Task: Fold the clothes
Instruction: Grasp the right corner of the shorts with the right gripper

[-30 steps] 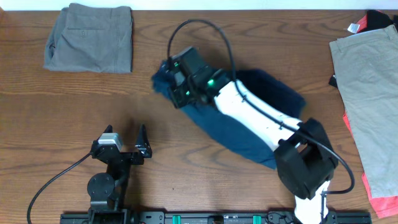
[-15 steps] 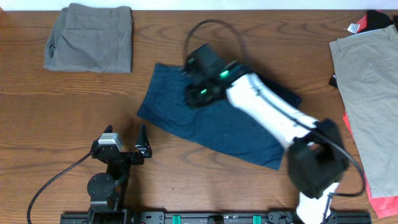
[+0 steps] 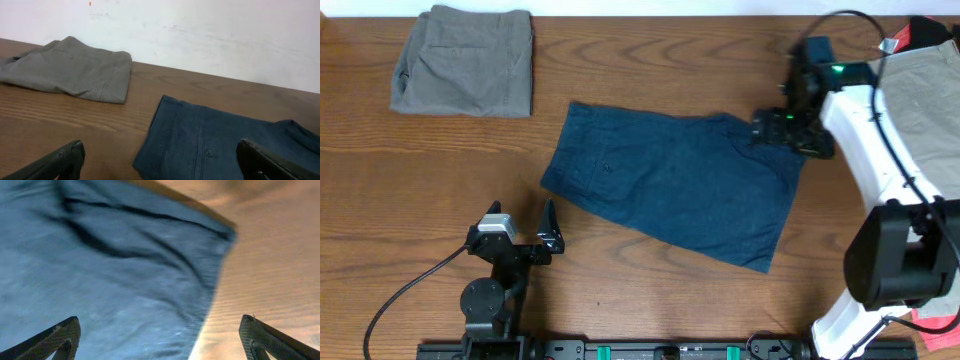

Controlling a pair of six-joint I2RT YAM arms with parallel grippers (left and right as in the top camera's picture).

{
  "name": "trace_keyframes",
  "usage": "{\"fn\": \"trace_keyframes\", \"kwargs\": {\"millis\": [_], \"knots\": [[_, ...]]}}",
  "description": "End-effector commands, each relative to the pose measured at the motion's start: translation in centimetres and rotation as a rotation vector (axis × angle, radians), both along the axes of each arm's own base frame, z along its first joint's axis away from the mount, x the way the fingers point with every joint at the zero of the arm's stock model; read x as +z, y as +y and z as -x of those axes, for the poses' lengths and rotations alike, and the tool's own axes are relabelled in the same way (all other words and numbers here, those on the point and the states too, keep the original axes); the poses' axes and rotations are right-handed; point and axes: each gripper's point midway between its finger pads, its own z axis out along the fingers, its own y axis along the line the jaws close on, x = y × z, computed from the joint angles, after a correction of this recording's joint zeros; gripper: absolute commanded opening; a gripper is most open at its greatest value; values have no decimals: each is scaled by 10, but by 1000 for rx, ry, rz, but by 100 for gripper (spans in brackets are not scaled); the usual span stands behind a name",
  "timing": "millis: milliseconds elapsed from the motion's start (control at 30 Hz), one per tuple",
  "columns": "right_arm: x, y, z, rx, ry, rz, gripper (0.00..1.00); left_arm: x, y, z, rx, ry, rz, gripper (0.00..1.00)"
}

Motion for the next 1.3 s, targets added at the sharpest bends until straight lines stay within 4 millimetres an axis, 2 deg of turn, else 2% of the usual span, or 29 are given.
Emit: {"fn": "trace_keyframes", "kwargs": {"millis": [0,133,267,433,600,900,1100,1133,1200,1267], "knots": [[-23,-15,13,-78,57,-31,99,-15,-3,1,-19,46,-16,98],[-46,-23,23,-106,81,-46,99,-15,-3,1,-19,46,-16,98],[-62,-23,34,-108,103,-50,99,-15,-3,1,-19,46,-16,98],[-77,-11,40,-100,106,-104,89,-15,-3,1,-19,46,-16,98],[-93,-9,49,-98,110,-109,85,-15,-3,1,-19,46,-16,98],[-103,-9,60,-103,135,-108,75,-15,-3,1,-19,46,-16,98],[-113,-9,73,-104,160,-107,75,-15,-3,1,-19,46,-16,98],[-115,-9,73,-104,156,-107,73,-15,-3,1,-19,46,-16,98],[-120,-9,74,-104,148,-107,62,-15,-3,1,-19,46,-16,98],[-122,-9,75,-113,144,-108,42,-15,-3,1,-19,46,-16,98]]}}
